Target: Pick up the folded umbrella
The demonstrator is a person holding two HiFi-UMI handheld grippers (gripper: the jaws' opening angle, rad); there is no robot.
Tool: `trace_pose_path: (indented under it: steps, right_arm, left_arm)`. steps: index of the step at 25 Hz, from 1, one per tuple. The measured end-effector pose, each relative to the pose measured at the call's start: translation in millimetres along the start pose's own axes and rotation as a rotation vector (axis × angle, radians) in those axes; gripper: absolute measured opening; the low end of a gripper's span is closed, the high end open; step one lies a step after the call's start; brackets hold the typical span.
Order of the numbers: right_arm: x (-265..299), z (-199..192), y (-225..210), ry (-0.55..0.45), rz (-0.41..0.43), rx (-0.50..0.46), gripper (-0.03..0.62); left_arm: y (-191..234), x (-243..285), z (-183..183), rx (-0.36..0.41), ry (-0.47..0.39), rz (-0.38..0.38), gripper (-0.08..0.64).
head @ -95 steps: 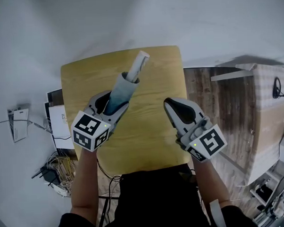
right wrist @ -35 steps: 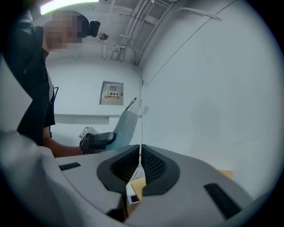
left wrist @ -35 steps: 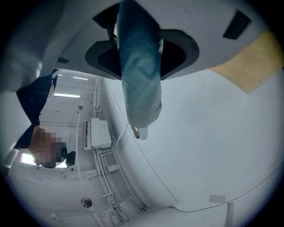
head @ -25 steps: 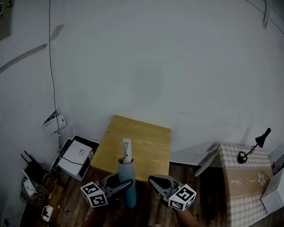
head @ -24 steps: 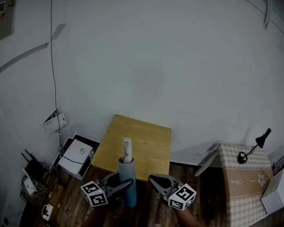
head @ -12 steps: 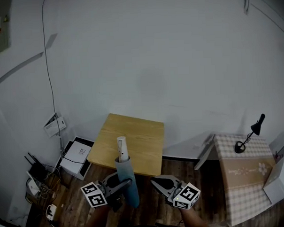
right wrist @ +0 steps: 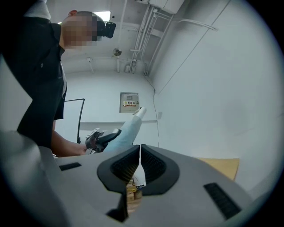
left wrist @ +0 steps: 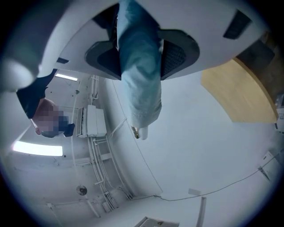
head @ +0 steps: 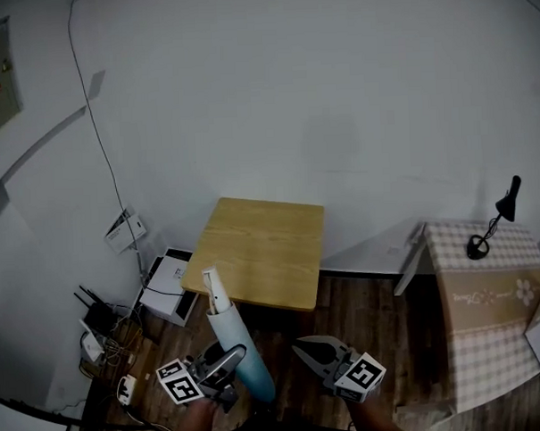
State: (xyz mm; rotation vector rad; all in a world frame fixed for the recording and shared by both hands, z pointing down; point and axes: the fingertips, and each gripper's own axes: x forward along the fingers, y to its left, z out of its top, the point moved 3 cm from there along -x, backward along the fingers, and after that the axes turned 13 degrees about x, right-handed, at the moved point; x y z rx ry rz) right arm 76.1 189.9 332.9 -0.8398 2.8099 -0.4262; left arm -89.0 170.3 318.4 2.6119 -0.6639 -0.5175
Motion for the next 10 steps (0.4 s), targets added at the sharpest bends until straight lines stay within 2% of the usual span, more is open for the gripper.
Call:
trace_pose_path:
  steps: [2, 6, 10]
  right_arm:
    - [-4.4, -5.7, 3.3, -0.007, 0.006, 0.019, 0.025]
    - [-6.8, -5.2, 15.7, 0.014, -0.007, -0.003, 0.025]
    - [-3.7, 1.4, 39.9, 0.041, 0.007, -0.035, 0.025]
  left_arm:
    - [-4.9, -4.9, -2.9, 0.008, 0.014, 0.003, 0.259]
    - [-11.7, -16.5, -2.2, 0.044, 0.069, -0.016, 0.259]
    - [-13.7, -22.0, 8.0, 0.007, 0.059, -0.045, 0.259]
